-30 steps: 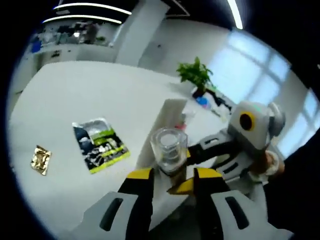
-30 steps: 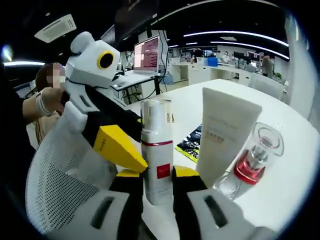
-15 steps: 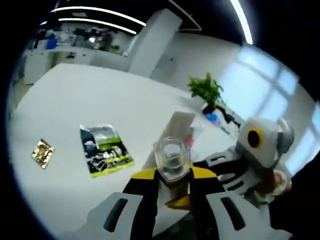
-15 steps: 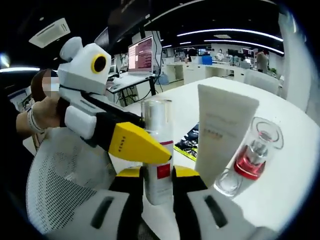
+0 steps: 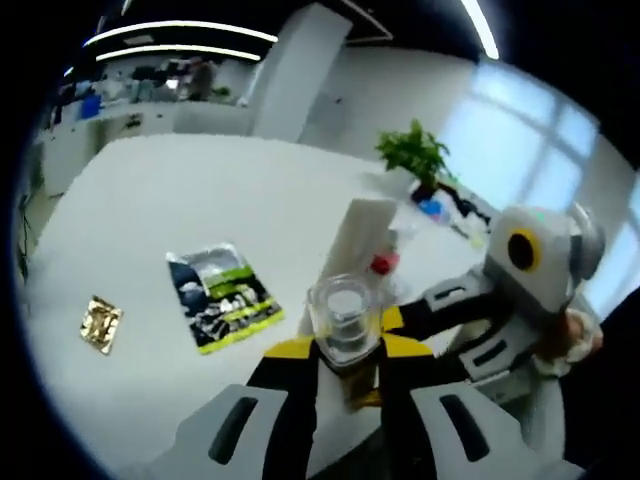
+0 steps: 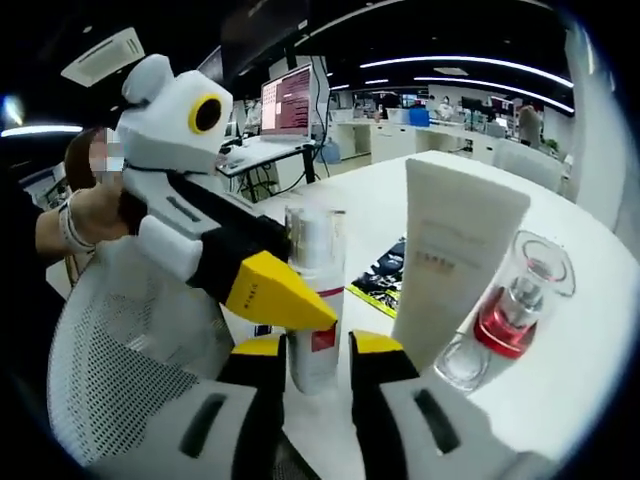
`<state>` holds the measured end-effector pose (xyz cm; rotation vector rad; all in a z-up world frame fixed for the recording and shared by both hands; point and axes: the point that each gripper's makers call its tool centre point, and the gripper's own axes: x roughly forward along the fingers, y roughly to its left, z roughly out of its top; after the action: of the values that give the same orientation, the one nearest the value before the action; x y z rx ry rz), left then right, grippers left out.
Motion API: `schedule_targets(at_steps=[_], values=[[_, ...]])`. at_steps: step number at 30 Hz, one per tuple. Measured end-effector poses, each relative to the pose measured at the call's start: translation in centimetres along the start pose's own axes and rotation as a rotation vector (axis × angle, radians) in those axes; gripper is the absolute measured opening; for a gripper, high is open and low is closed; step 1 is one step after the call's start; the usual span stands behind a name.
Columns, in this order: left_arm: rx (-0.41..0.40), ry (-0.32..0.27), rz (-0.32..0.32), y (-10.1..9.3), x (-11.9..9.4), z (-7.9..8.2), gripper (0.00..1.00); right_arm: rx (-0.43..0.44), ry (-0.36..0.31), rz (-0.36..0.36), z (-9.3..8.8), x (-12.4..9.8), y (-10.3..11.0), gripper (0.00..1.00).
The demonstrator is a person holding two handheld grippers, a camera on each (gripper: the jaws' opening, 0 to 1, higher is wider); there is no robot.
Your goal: Arrange the skincare products in the storage area until every visible bottle or jar stands upright without overlapping.
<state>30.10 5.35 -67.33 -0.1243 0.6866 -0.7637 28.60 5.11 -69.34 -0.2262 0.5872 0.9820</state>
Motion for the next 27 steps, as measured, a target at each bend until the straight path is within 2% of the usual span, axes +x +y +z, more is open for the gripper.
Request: schedule_targets(at_steps=[1,4,11,21,24,25,27], values=[[0.012,0.004,-0.002,0.0,0.1,-0.1,0.19,-0.001,-0.002,-0.001,0.0,-0.1,0.0,0.25],[0.093,0.044,0.048,1.3,0.2,-0.9,0.19,-0.002,-0.004,-0.001,0.0,-0.5,0.0,0.27],[0.128,0.076,0.05,1.6,0.6,-1.5,0.19,-0.004,-0.036,-0.014,1.0,-1.8,-0.2,0.26],[0.174,0.111,0.031,1.1,1.4,-2.2,0.19,0.004,-0.09,-0.03,2.4,-2.9,-0.6,0.28],[0.208,0.116,0.022,0.9,1.6,-2.3,0.19,0.022,-0.107,-0.023,2.7,-3.0,-0.7,0.27],[0.237,0.112,0.001,0.7,1.7,-2.2,0.19,0.026,-0.115,-0.028,2.8,-3.0,-0.8,0.27],[0.248,0.106,-0.008,0.5,1.8,-2.2,0.19,0.028,-0.107,-0.026,2.7,-2.7,-0.9,0.27]])
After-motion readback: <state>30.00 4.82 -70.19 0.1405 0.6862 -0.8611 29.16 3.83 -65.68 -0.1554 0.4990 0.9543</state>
